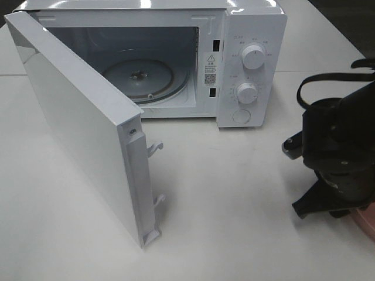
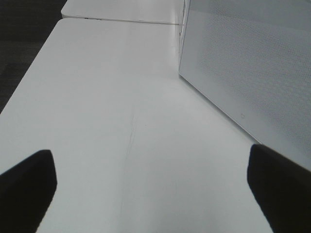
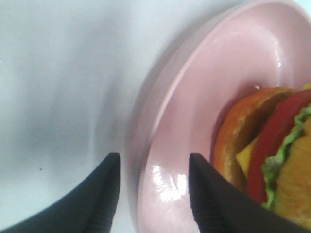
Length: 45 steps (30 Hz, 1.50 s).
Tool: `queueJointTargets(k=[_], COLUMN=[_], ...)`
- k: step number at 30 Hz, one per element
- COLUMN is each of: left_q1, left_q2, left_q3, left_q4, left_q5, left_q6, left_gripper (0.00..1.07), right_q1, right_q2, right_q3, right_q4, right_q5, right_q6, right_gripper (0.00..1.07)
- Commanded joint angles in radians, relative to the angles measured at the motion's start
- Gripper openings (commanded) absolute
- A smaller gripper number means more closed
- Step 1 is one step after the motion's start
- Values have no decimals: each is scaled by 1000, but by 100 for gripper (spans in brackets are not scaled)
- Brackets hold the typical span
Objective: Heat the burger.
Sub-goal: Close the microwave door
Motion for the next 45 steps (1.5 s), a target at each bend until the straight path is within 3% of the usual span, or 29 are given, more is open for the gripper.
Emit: queueJointTargets(k=[1, 6, 19, 25, 27, 45], left_q1=[4, 4, 4, 4, 4, 4], left_q2=[-24, -24, -24, -24, -24, -24], left_q3=[4, 4, 4, 4, 4, 4], left_q4=[3, 3, 3, 3, 3, 3], left_q5=[-6, -6, -6, -6, -6, -6], left_q6=[0, 0, 0, 0, 0, 0], left_gripper=[100, 100, 100, 100, 100, 100], right_q1=[0, 0, 0, 0, 0, 0], right_q2=[-56, -160, -366, -443, -509, -753], right_q3=[-6, -6, -6, -6, -6, -5], right_q4=[0, 66, 391, 512, 574, 602], right_q5=[32, 25, -47, -48, -46, 12], right_q6=[-33, -124, -505, -714, -792, -804], right_gripper=[46, 47, 56, 65, 73, 76])
